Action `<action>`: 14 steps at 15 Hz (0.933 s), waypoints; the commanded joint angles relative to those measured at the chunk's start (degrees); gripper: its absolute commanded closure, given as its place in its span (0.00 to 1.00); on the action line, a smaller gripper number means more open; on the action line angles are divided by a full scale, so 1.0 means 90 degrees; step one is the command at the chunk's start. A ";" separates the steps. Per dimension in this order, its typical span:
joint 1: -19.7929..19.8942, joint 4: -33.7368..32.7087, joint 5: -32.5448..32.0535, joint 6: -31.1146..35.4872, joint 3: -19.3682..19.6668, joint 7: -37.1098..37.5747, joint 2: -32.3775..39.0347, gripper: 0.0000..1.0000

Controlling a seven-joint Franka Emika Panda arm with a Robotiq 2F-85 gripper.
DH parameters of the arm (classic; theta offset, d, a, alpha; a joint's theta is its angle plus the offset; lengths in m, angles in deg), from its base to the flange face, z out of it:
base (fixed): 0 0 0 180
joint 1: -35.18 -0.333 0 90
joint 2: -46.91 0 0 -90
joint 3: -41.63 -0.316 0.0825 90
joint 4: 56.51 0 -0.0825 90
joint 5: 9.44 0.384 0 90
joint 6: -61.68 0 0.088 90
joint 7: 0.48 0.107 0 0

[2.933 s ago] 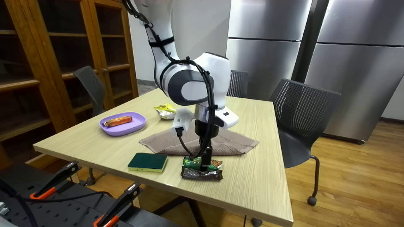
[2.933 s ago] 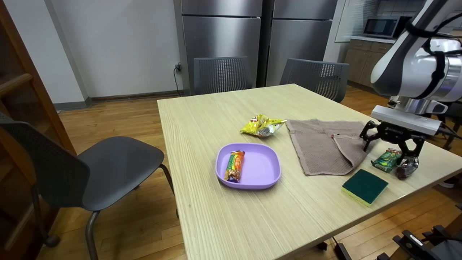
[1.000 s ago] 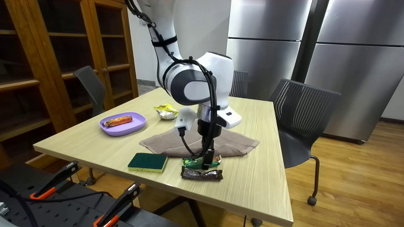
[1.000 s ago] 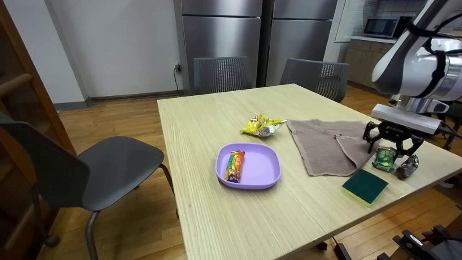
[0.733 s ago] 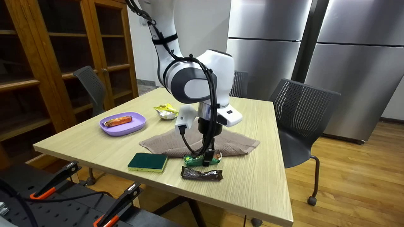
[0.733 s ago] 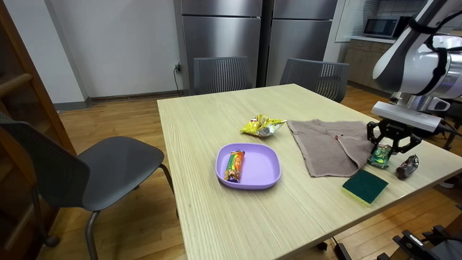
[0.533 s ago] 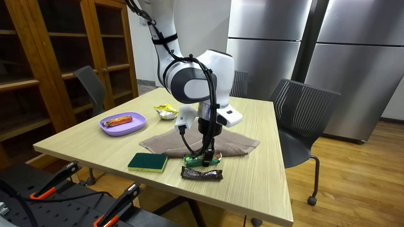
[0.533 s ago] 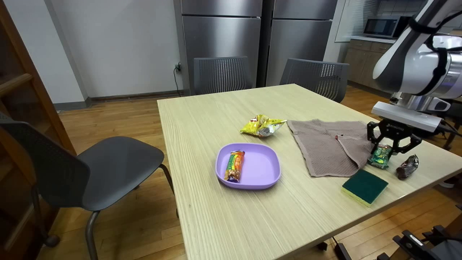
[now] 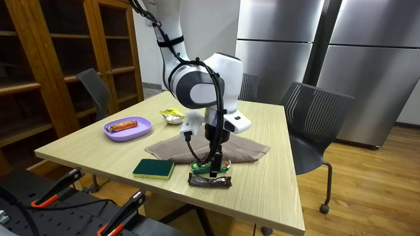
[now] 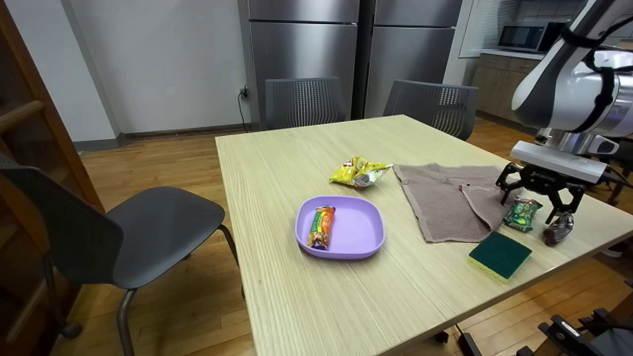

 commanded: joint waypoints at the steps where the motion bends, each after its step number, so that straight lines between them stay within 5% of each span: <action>1: 0.0165 0.0178 0.0136 -0.0147 -0.0136 -0.0103 -0.0277 0.00; 14: 0.0277 0.0323 0.0297 -0.0155 -0.0230 -0.0192 -0.0472 0.00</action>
